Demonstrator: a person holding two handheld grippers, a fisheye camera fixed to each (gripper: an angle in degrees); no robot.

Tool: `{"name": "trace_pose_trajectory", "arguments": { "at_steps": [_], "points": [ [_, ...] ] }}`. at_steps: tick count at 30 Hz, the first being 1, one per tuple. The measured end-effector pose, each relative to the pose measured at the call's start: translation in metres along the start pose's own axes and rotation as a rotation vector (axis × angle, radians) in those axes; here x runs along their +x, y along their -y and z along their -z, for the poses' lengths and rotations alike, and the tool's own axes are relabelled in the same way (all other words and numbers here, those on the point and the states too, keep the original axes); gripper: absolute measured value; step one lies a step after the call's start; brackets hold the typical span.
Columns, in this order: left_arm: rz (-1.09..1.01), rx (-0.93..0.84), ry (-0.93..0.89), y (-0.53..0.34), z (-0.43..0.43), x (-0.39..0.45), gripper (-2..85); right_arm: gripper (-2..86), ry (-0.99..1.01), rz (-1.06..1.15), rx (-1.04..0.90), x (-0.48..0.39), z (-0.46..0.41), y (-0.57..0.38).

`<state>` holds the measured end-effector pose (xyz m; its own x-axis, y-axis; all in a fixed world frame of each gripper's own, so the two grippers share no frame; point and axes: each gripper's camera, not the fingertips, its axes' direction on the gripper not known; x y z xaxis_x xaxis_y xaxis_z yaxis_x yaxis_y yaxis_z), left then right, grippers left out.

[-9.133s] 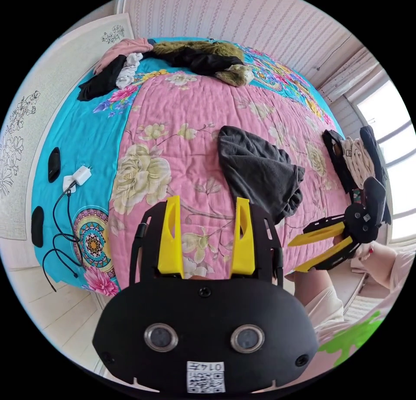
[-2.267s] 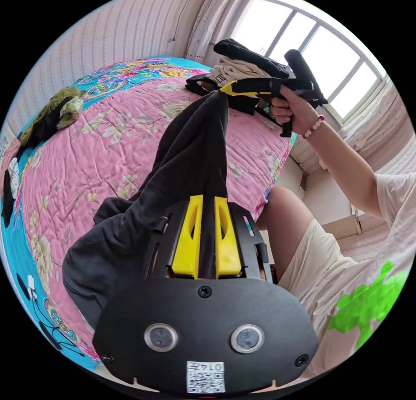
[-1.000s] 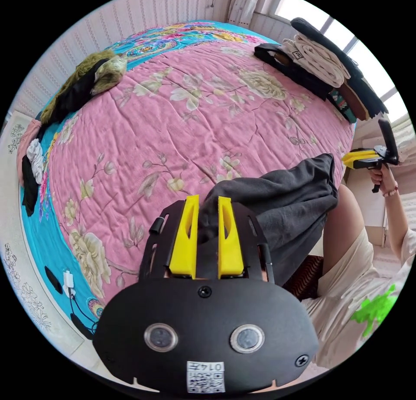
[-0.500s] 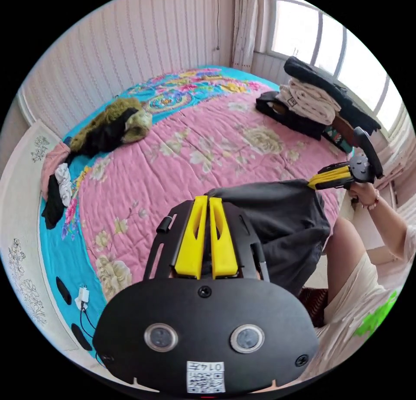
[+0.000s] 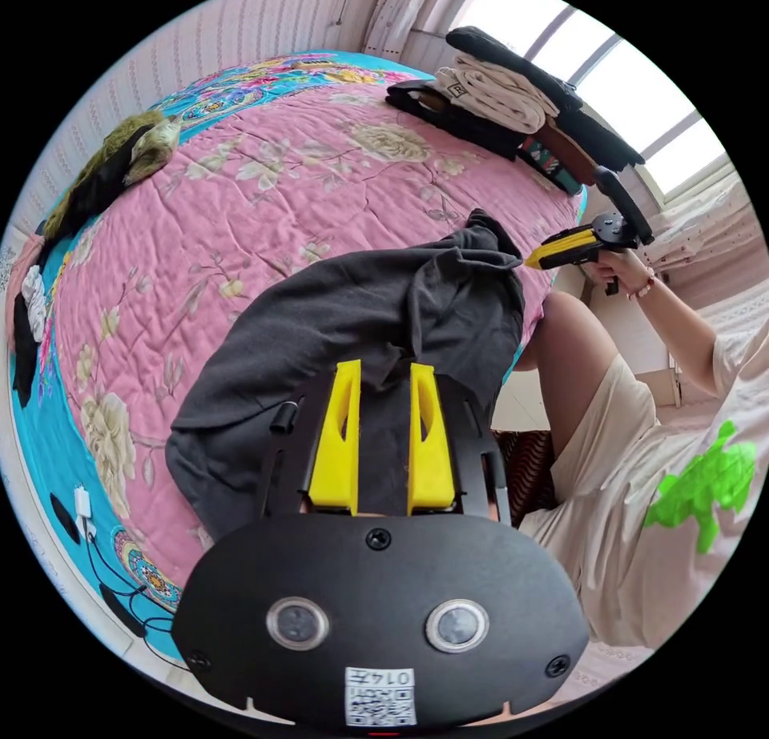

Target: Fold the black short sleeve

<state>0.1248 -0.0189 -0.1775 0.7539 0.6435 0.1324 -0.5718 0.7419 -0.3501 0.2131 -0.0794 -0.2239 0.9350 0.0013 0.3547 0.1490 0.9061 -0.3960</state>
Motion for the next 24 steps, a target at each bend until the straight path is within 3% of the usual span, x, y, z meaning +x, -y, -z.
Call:
{"name": "trace_pose_trajectory", "arguments": {
  "at_steps": [5,8,13,19,24],
  "points": [
    [-0.049,0.059,-0.070,0.018,0.004,0.010,8.8,7.7,0.112,0.066,0.175,-0.006,0.025,0.014],
    [-0.103,0.031,-0.052,0.043,-0.019,0.029,8.4,11.2,0.184,0.091,0.187,-0.004,0.029,0.024],
    [-0.142,-0.061,0.015,0.062,-0.060,0.047,-0.1,10.8,0.174,0.072,0.197,0.009,0.038,0.024],
    [-0.048,0.172,0.122,0.076,0.022,0.015,-0.9,8.1,0.192,0.004,0.244,0.041,0.054,0.014],
    [0.049,0.222,0.210,0.114,0.059,-0.030,-1.0,7.8,0.234,-0.065,0.243,0.063,0.050,0.024]
  ]
}}
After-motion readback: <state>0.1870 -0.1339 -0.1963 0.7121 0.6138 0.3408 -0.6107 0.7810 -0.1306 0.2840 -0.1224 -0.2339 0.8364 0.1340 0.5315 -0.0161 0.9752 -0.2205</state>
